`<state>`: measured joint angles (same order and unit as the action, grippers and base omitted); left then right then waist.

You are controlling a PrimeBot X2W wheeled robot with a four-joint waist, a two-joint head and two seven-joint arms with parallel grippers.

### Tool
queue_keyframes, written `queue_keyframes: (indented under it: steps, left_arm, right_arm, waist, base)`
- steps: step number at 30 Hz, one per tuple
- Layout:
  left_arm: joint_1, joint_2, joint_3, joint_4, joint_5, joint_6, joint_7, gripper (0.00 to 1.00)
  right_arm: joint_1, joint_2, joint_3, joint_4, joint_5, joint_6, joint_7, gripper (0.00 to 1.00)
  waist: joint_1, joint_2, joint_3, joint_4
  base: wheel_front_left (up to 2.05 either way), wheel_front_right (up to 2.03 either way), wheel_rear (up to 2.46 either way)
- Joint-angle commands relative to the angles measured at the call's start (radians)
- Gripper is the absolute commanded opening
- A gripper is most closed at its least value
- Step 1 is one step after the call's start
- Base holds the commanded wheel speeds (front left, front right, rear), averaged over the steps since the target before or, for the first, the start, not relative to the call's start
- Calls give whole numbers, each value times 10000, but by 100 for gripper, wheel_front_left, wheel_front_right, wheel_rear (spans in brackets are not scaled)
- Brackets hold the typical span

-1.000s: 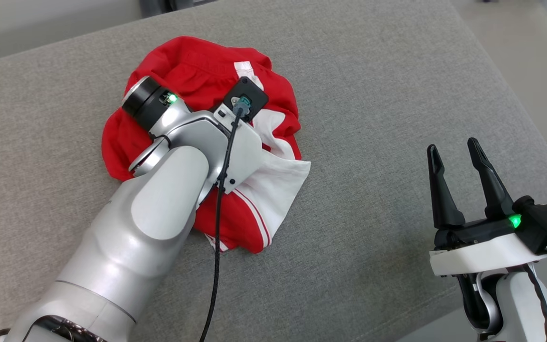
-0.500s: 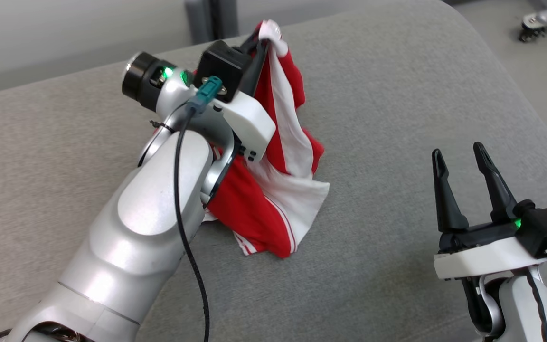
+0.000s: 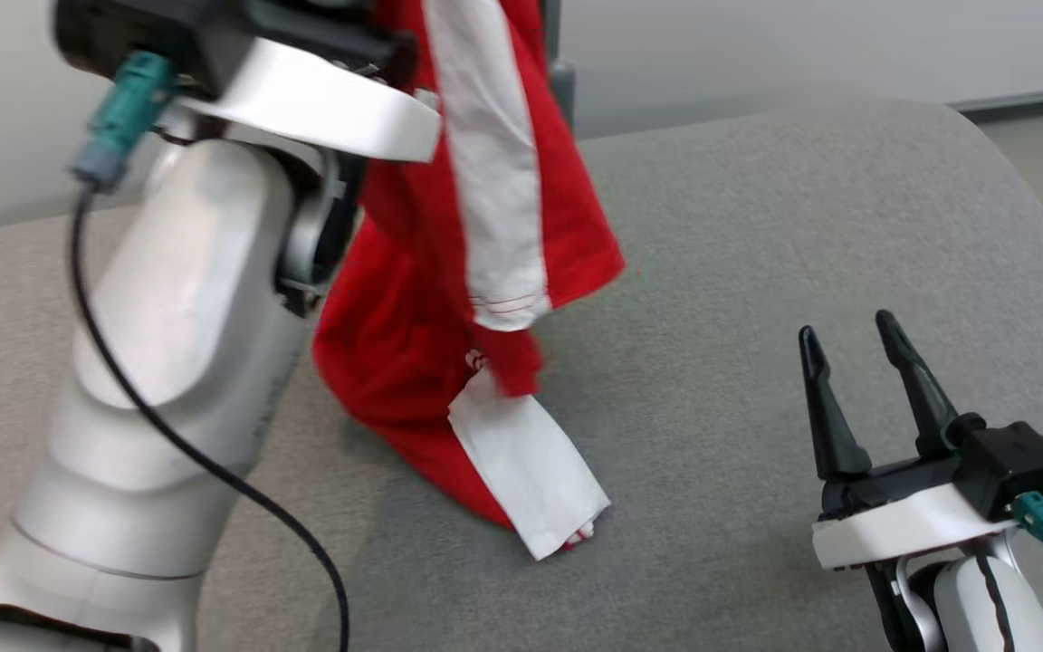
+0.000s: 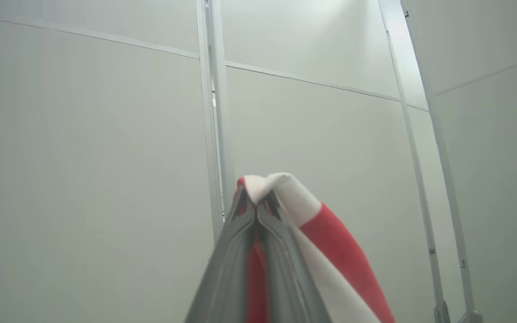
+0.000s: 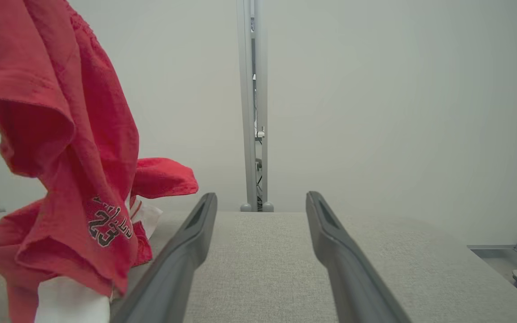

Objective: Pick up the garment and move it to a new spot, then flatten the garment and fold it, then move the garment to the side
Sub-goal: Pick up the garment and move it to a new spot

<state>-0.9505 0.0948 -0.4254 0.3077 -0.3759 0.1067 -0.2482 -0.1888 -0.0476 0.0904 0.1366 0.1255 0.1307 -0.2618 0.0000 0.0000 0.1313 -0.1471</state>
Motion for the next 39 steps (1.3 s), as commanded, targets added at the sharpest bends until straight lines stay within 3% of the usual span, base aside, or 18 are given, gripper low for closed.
queue_keyframes:
  steps: [1, 12, 17, 22, 28, 32, 39]
  left_arm:
    - [-144, 200, 159, -220, -111, -13, -44, 0]
    - [-16, 1999, 1037, -963, 5, 179, 702, 0]
    - [612, 3631, 2073, -1016, -110, 294, 779, 0]
    - [1268, 4511, 2769, -1151, -480, 72, 755, 0]
    - [2019, 5066, 2876, -970, -658, -159, 1064, 0]
    - [2526, 5368, 2843, -538, -530, -78, 1252, 0]
    - [3867, 5386, 2867, 1476, -788, 37, 1445, 0]
  right_arm:
    - [164, -58, 28, 5, 4, 1, -47, 100]
    - [312, -60, 120, 17, 76, 1, -47, 100]
    - [285, -58, -12, -67, 48, 1, -47, 100]
    - [301, -55, -116, -58, -74, 1, -47, 100]
    - [146, -62, -168, -58, 19, 1, -47, 100]
    - [40, -55, -134, -86, 9, 1, -47, 100]
    - [-103, -63, 36, -102, 19, 1, -47, 100]
  waist:
    - [0, 0, -230, 290]
    - [0, 0, -453, 728]
    - [0, 0, -385, 915]
    - [0, 0, -256, 1189]
    - [0, 0, -46, 1548]
    - [0, 0, 120, 1736]
    - [0, 0, 410, 1788]
  base:
    - [0, 0, 0]
    - [0, 0, 0]
    - [0, 0, 0]
    - [0, 0, 0]
    - [0, 0, 0]
    - [0, 0, 0]
    - [0, 0, 0]
